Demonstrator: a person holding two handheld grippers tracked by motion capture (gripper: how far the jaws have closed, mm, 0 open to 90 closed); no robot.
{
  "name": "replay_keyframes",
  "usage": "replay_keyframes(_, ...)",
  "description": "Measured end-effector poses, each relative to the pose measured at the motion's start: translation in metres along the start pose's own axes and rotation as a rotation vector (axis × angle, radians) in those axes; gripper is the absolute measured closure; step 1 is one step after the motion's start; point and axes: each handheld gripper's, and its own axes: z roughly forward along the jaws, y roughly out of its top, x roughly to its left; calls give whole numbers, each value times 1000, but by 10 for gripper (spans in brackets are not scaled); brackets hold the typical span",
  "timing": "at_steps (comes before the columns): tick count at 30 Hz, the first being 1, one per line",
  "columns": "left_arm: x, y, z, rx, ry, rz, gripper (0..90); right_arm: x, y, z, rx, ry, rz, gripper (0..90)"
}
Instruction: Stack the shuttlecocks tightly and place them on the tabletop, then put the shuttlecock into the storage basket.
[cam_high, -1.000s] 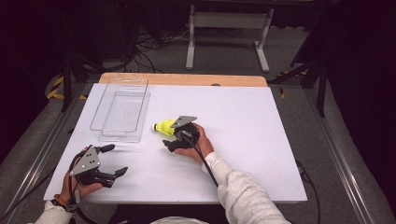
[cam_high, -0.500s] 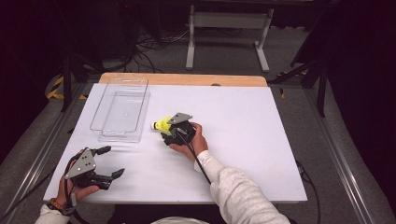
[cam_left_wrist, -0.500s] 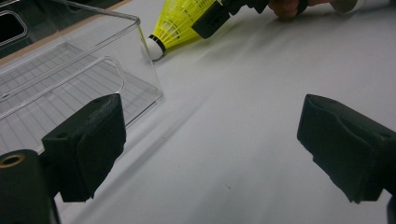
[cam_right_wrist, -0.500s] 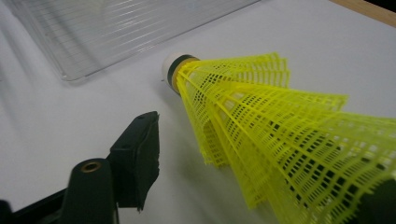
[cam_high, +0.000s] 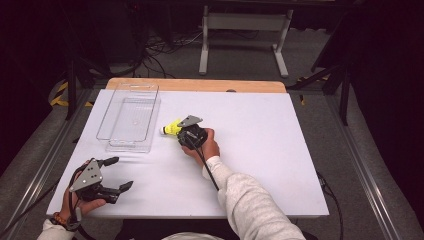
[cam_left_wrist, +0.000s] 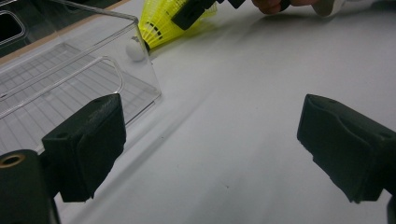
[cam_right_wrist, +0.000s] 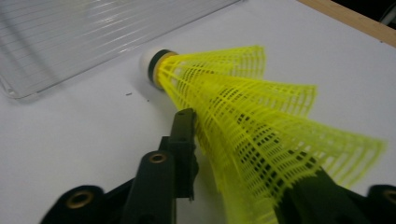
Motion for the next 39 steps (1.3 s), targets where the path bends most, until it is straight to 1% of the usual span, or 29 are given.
replay_keyframes(1, 0, 0, 0, 0, 1, -2, 90, 0, 0, 1, 3, 1, -10, 765)
replay_keyframes(4, 0, -1, 0, 1, 2, -1, 90, 2, 2, 4, 7, 4, -29, 789)
replay_keyframes(6, 0, -1, 0, 1, 2, -1, 90, 2, 2, 4, 11, -3, -41, 803)
replay_keyframes(9, 0, -1, 0, 5, -2, -1, 90, 1, 2, 5, 8, 0, -37, 819)
replay_keyframes(20, 1, -2, 1, 9, -3, -4, 90, 1, 4, 2, -9, -13, -34, 829)
replay_keyframes(26, 1, -2, -2, 1, 6, -8, 89, 3, 4, 3, -1, -6, -51, 831)
replay_keyframes(27, 1, -2, -2, -1, 6, -6, 89, 3, 4, 2, -3, -11, -56, 833)
replay_keyframes(30, 0, -2, -3, -3, 9, -6, 89, 4, 5, 2, -6, -4, -60, 834)
replay_keyframes(32, 1, -2, -3, -4, 12, -11, 89, 3, 5, 0, -14, 2, -47, 835)
replay_keyframes(35, 1, -3, -3, 1, 11, -10, 89, 1, 5, -1, -18, 8, -43, 836)
replay_keyframes(39, 1, -3, -4, -6, 18, -12, 89, -1, 5, -4, -33, 15, -25, 838)
